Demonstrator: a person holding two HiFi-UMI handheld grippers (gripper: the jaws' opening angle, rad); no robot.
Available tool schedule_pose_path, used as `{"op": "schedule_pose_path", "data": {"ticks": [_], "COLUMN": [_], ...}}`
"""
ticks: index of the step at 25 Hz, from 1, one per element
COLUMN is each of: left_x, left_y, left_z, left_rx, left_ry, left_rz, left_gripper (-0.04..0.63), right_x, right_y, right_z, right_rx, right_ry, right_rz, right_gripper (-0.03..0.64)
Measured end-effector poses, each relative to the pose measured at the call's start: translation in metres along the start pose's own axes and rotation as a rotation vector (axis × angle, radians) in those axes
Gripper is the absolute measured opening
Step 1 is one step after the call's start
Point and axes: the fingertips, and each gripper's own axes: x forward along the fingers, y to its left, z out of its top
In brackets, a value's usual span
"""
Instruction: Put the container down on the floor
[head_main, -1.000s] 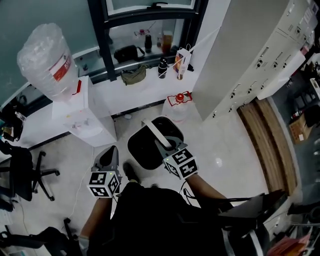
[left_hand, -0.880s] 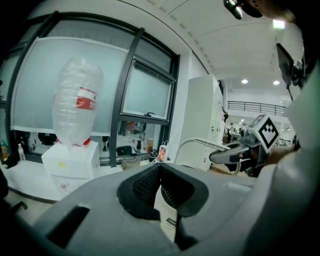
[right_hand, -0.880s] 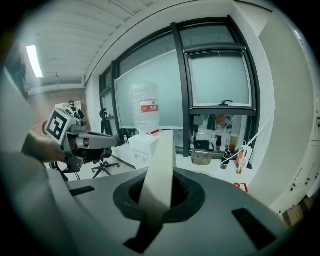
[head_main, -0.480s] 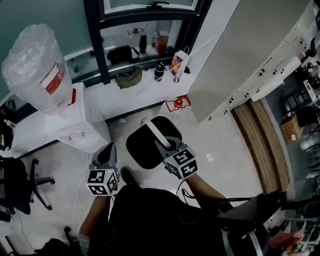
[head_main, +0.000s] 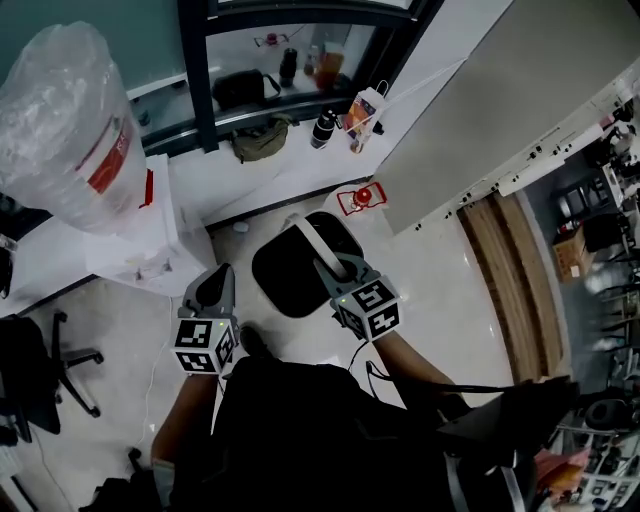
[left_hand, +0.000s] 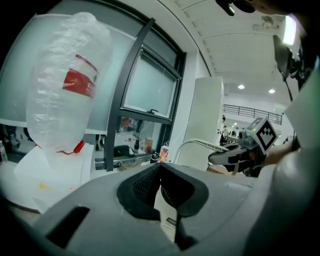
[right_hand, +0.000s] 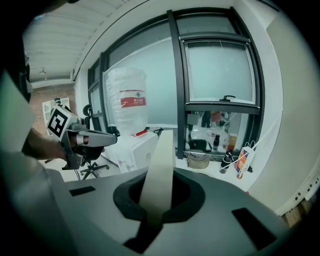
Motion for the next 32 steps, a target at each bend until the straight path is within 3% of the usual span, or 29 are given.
{"op": "schedule_pose_path", "data": {"ticks": [6,12,32], "left_x": [0.017,0.042,0.16], "left_y": [0.03,0.058,0.112], "left_z": [0.004,0.002,-0.1], "left_rx": [-0.009,-0.005,-0.051], "left_ry": [-0.005,-0.002,0.193], "left_rz": [-0.043,-0.023,0.165], "left_gripper": [0.008,0.008,0.008], "right_x": [0.035,0.081,0.245], "right_y": [-0.007,-0.021,-0.075], "right_z": [0.007,0.004,-0.087], "right_rx": [0.001,-0.017,-0.108], "right_ry": [0.021,0.034,0.199], "right_rz": [-0.023,-0.009,0.246], "right_gripper": [0.008,0.008,0.008]}}
